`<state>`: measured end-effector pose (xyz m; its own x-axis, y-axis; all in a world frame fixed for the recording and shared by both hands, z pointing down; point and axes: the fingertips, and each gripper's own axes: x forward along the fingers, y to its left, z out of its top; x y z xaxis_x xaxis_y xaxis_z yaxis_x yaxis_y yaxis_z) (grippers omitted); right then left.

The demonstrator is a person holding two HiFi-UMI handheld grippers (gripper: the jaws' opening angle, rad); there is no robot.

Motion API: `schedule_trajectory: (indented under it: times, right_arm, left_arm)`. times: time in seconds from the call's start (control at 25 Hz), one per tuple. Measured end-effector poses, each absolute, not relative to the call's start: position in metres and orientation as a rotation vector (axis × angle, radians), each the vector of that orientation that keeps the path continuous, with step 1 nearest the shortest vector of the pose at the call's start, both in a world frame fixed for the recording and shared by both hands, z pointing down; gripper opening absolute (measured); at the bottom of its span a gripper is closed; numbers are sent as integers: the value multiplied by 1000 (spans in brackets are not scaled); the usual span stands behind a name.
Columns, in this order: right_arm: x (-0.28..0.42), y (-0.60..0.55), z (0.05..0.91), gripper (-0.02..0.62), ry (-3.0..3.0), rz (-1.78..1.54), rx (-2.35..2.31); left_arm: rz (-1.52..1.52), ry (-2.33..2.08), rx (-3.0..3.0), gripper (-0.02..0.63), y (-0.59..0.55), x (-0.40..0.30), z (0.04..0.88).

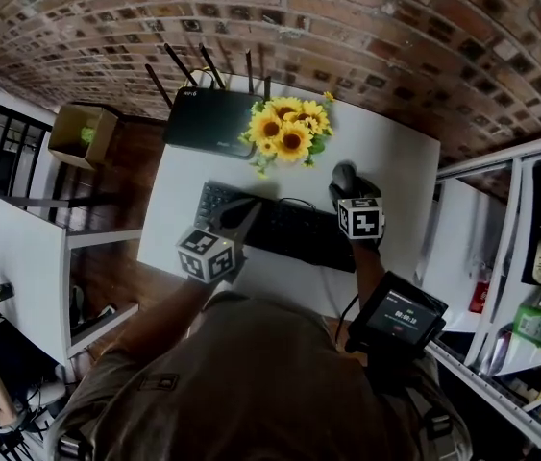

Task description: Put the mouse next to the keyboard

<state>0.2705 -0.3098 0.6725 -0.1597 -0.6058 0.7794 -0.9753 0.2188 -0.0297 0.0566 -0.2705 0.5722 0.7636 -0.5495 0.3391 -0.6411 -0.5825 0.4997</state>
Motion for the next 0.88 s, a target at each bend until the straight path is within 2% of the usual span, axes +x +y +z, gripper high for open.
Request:
schedule_trajectory:
  times: [0.56, 0.88]
  right_arm:
    - [316, -227, 593, 307, -1744, 708, 1813]
    - [334, -150, 584, 307, -1599, 762, 1978]
  left_arm:
    - [208, -690, 2465, -5, -253, 79, 556]
    - [223, -560, 2517, -5, -229, 88, 553]
